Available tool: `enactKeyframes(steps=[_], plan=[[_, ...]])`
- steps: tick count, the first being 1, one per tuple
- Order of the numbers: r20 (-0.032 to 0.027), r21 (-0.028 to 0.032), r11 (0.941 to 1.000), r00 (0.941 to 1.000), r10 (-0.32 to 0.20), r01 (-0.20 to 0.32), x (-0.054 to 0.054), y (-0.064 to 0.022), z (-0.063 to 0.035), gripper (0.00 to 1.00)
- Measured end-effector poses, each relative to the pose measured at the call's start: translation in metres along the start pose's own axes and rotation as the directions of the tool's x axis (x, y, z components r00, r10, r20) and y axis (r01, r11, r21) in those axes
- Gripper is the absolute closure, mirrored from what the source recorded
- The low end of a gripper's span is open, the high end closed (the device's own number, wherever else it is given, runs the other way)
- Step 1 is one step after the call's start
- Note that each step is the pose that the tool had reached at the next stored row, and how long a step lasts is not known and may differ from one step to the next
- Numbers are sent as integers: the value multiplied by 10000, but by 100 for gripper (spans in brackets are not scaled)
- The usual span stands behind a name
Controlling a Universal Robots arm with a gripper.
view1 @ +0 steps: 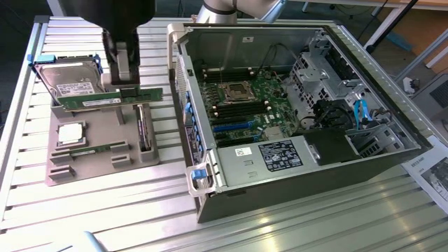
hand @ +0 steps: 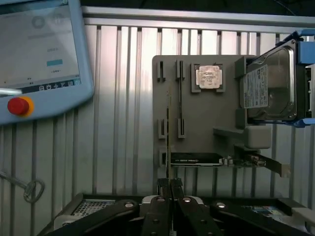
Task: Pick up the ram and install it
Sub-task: 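Pick up the ram and move it above insertion slot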
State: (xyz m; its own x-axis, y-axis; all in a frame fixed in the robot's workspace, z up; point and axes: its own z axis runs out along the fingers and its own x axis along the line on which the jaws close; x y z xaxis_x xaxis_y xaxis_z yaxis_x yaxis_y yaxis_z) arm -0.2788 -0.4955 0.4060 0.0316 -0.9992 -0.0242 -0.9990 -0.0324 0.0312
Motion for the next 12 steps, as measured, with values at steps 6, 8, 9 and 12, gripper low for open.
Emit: enactKeyframes(steps=[6, 8, 9, 12], plan=[[-1, -1, 10000, 10000, -1, 1, 10, -302, -10, 88], [0, 0, 10000, 10000, 0, 0, 12, -392, -12, 88], [1, 0, 10000, 10000, -1, 1, 15, -471, -15, 88], [-1, -1, 10000, 10000, 0, 0, 19, -611, -20, 88]])
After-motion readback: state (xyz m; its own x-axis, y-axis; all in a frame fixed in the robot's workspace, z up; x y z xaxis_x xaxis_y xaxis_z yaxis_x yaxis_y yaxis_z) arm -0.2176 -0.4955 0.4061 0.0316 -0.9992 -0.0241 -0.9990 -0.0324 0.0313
